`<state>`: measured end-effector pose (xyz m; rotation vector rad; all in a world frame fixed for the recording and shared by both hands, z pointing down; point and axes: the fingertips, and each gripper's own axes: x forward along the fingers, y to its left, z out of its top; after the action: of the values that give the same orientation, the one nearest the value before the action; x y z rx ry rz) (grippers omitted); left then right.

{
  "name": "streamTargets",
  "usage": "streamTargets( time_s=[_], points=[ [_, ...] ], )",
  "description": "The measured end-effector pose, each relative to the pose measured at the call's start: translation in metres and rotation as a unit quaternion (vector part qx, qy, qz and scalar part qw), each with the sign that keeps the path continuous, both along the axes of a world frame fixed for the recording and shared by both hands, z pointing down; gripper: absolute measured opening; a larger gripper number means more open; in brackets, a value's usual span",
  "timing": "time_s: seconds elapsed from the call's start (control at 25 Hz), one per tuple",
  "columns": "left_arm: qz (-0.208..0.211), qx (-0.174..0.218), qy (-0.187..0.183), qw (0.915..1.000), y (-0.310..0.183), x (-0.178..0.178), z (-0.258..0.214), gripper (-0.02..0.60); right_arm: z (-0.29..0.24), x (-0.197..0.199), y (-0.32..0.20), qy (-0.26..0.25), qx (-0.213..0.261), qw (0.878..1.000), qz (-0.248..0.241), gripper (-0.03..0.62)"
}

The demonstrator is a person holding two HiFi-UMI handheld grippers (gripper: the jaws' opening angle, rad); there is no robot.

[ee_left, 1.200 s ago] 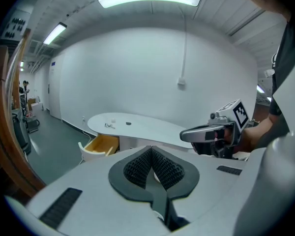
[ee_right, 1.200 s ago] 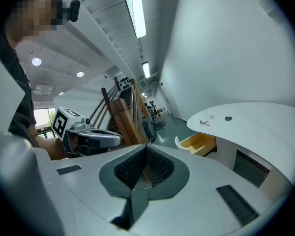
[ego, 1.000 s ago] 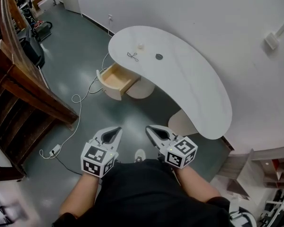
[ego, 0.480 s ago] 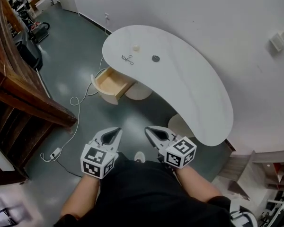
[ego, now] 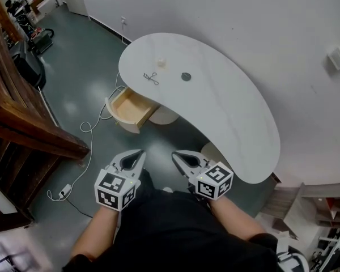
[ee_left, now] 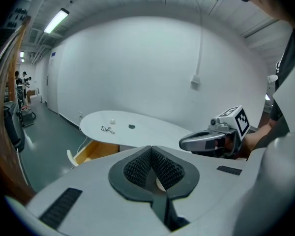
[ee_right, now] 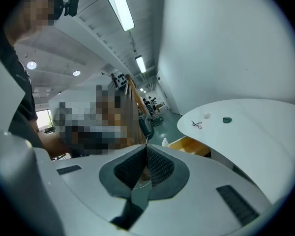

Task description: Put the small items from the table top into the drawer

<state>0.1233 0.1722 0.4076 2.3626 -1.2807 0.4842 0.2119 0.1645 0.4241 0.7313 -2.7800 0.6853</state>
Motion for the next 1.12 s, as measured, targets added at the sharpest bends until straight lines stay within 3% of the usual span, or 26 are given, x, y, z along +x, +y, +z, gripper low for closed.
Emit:
streamTargets(
  time_s=[0.52, 1.12],
  points=[
    [0.02, 0.011, 0.0, 0.9997, -0.128, -0.065, -0.016, 0.015, -0.022, -0.063, -0.114, 0.024, 0.016, 0.999, 0.021, -0.005],
    [0.085, 0.009, -0.013, 0.9962, -0.235, -0.147, -0.003, 0.015, -0.022, -0.143, -0.225, 0.059, 0.03, 0.995, 0.075, -0.005]
  ],
)
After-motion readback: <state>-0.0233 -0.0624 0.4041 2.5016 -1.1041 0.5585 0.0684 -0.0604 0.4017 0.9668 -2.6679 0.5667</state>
